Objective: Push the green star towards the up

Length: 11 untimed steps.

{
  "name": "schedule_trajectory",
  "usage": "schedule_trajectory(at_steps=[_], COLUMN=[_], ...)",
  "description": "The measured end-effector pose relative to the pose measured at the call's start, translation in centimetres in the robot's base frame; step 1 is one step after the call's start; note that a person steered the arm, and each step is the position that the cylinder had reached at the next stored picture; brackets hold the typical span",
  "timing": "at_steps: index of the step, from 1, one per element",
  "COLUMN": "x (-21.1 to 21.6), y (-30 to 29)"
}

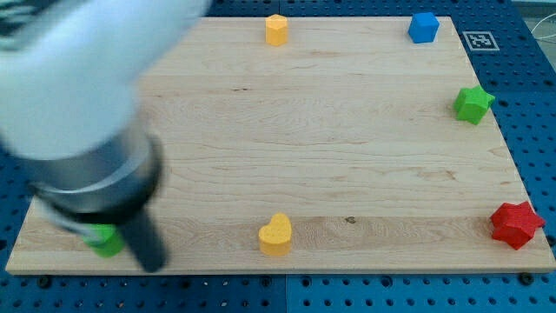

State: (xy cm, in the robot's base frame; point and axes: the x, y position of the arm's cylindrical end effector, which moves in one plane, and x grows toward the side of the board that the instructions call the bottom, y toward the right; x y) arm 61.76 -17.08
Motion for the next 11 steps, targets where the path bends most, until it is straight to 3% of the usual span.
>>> schedule_trajectory(at_steps=[1,2,4,6,7,9,10,11], x=[0.0,-0.2,-5.0,-7.9,-12.1,-14.0,-18.0,-23.6], y=[-8.4,-9.0,-9.1,-4.0,-2.0,9.9,12.7,10.8])
